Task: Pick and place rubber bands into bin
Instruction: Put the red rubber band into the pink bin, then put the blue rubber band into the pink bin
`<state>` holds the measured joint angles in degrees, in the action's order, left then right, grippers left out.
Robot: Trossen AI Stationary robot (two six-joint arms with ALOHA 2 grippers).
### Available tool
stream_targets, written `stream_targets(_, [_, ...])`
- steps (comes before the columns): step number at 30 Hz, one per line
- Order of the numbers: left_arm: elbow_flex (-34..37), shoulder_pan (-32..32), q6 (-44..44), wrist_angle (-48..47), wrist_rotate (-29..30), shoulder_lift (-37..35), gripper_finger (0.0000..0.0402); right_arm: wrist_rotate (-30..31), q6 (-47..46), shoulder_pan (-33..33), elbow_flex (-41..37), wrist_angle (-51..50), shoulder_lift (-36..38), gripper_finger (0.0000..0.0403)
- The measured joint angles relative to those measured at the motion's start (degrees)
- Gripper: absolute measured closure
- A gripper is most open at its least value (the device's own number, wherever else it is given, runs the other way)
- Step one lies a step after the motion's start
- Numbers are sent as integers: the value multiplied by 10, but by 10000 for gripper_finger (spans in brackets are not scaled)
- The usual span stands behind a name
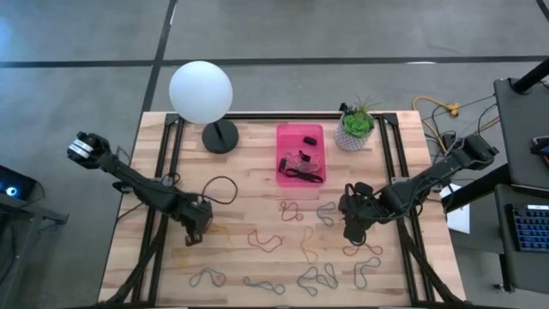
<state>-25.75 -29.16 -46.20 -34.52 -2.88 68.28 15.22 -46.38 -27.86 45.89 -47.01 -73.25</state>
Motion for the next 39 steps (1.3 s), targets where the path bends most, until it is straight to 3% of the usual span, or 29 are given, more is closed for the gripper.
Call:
stream_targets(6, [-99,50,43,113,65,-14,401,15,3,1,-1,1,0,239])
stream_targets(12, [-222,161,217,140,139,-10,401,19,2,2,-3,6,0,239])
stream_targets(17, [-318,290,354,221,120,38,401,20,0,2,-3,6,0,239])
stream_targets(22, [-436,380,395,245,66,158,401,15,-29,1,-3,5,0,243])
stream_targets(27, [-548,402,378,214,79,303,393,14,-59,0,-3,5,1,244])
stream_targets(32, [-648,405,353,123,111,412,339,14,-61,0,-3,6,1,247])
stream_targets(39, [-709,383,364,-22,117,427,241,-26,-9,0,-3,6,1,248])
